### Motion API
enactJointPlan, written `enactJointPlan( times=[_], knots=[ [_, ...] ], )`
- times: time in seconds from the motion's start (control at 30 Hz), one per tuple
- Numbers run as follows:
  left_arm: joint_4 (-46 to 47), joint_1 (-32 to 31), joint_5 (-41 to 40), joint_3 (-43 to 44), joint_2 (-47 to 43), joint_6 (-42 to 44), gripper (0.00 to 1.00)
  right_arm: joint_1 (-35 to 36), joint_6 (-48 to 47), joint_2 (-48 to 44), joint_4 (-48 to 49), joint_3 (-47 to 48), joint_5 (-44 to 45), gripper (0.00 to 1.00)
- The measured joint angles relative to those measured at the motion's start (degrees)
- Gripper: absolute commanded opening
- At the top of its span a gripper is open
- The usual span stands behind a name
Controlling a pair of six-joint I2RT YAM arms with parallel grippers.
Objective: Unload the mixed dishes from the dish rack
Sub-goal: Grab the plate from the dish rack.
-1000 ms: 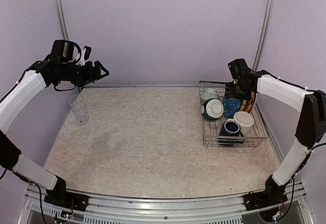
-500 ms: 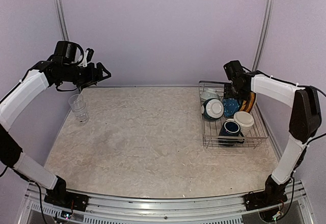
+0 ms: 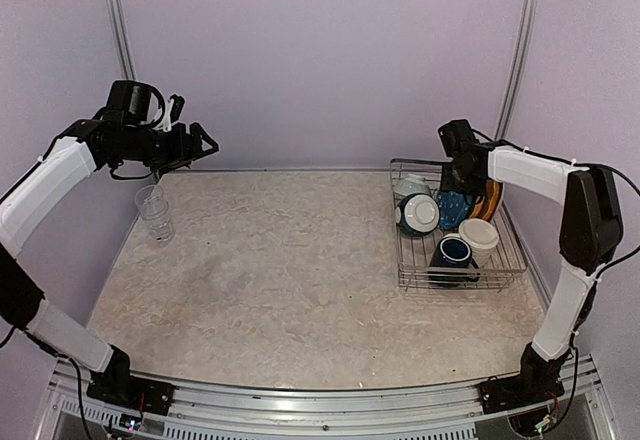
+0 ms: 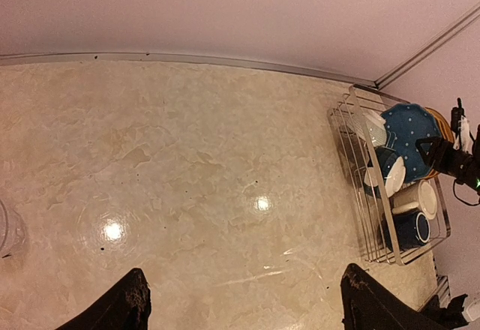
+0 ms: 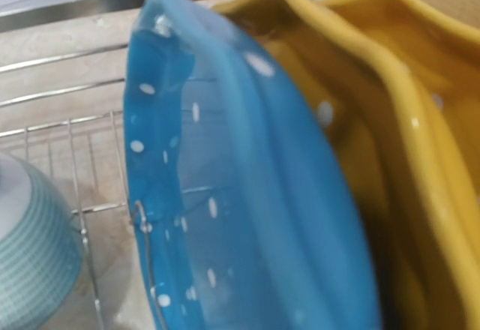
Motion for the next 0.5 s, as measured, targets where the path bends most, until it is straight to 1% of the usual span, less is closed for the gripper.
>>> enactJointPlan(
  times=[0.07, 0.2, 0.37, 0.5],
  knots=[
    [0.00, 0.00, -0.02, 0.00, 0.00, 0.00, 0.84, -0.28, -0.15, 0.39, 0.48, 0.00, 0.02, 0.57],
    [0.00, -0.02, -0.04, 0.00, 0.00, 0.00, 0.84, -0.63, -0.42, 1.42, 1.22, 0.11, 0.76, 0.46],
    [0.00, -0.02, -0.04, 0.00, 0.04, 0.00, 0.84, -0.74, -0.66, 2.32, 1.90, 0.24, 1.95, 0.35],
    [-0.02, -0.02, -0.04, 0.04, 0.48, -0.02, 0.84, -0.76, -1.16, 2.89, 2.38, 0.46, 2.29, 0.23]
  ],
)
